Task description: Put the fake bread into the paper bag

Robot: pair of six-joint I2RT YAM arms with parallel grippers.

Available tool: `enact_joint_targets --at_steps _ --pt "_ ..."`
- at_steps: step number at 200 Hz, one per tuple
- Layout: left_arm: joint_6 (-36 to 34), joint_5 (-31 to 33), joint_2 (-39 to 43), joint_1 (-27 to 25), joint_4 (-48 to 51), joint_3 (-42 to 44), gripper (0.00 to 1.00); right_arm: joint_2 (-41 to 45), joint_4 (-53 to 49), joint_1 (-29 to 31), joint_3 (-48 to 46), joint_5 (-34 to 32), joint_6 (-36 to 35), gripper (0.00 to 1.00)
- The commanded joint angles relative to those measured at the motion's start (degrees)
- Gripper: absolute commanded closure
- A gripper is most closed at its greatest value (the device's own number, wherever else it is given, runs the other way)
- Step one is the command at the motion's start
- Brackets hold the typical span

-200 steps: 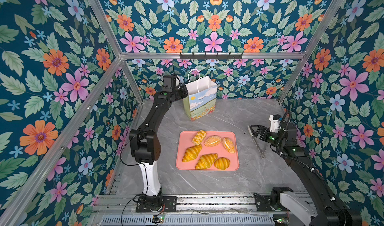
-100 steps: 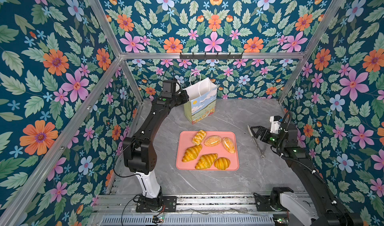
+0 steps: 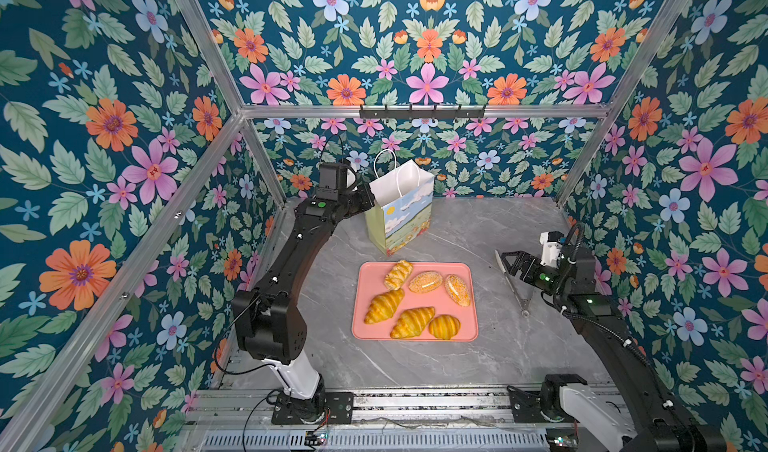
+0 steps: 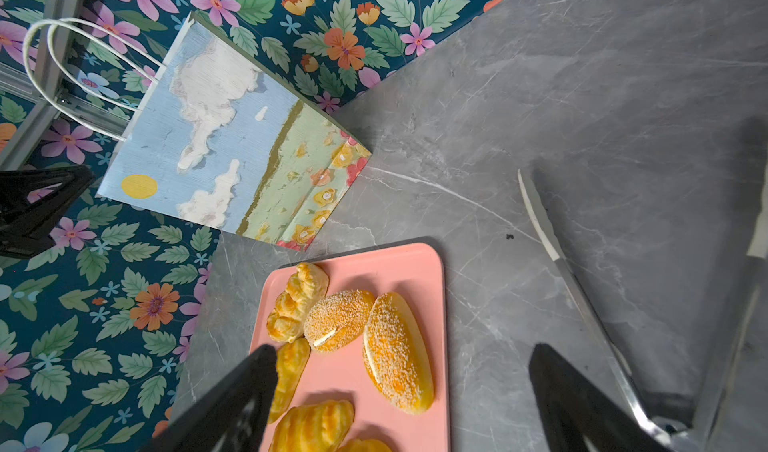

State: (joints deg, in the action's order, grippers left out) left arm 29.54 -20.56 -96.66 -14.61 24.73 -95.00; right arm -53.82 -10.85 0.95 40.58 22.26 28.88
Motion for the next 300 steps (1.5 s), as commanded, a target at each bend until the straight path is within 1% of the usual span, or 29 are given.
enact_joint_targets --at_steps 1,19,33,43,51,82,101,131,144,151,164,174,186,220,243,278,300 --pt "0.11 4.01 0.17 0.08 2.61 -0.81 0.76 0.12 -0.05 0.05 0.26 0.03 0.31 0.05" --pt "0.77 7.50 -0.23 0.07 4.44 -2.12 0.63 0.12 -0.06 0.06 0.19 0.06 0.30 0.05" --pt "1.25 7.77 -0.91 -0.20 4.93 -3.10 0.52 0.12 -0.13 0.00 0.12 0.06 0.44 0.05" --pt "2.56 8.88 -1.59 -0.64 5.92 -4.04 0.40 0.12 -0.12 -0.04 0.11 0.06 0.38 0.05" --pt "3.33 10.48 -2.36 -0.95 7.00 -5.12 0.34 0.12 -0.21 0.07 0.11 -0.02 0.41 0.05" --pt "4.57 16.39 -6.46 -2.55 11.24 -10.86 0.22 -0.23 -0.27 -0.01 0.09 -0.07 0.47 0.05" --pt "5.55 18.63 -9.19 -3.22 13.37 -14.02 0.20 -0.40 -0.40 0.05 0.11 -0.11 0.48 0.05" --pt "6.80 21.58 -12.31 -4.09 16.18 -17.87 0.24 -0.41 -0.55 -0.01 -0.15 -0.50 0.33 0.05" --pt "6.82 22.49 -13.87 -4.23 17.71 -19.80 0.27 -0.49 -0.62 0.10 -0.15 -0.54 0.30 0.05" --pt "6.81 22.49 -14.68 -4.24 18.44 -20.72 0.30 -0.49 -0.66 0.01 -0.17 -0.54 0.23 0.05" --pt "6.84 22.15 -15.46 -4.22 19.06 -21.68 0.40 -0.66 -0.80 0.02 -0.15 -0.64 0.13 0.05" --pt "6.90 21.97 -15.49 -4.20 18.72 -21.57 0.42 -0.67 -0.84 0.04 -0.17 -0.71 0.07 0.05" --pt "6.88 21.90 -15.56 -4.28 18.41 -21.63 0.48 -0.67 -1.05 0.05 -0.15 -0.79 -0.05 0.05" --pt "6.00 20.24 -16.28 -3.77 18.60 -22.68 0.69 -0.28 -2.61 0.01 0.16 -1.02 -0.44 0.05" --pt "4.91 18.51 -16.19 -3.31 18.27 -23.12 0.82 0.77 -6.26 -0.05 0.75 -2.13 -0.67 0.05" --pt "0.91 13.98 -15.51 -3.18 18.31 -23.30 0.92 2.57 -14.17 -0.07 2.37 -3.63 -1.36 0.06" --pt "-1.20 11.16 -15.22 -1.93 18.58 -23.21 0.95 3.73 -18.37 0.06 2.65 -4.69 -1.37 0.06"
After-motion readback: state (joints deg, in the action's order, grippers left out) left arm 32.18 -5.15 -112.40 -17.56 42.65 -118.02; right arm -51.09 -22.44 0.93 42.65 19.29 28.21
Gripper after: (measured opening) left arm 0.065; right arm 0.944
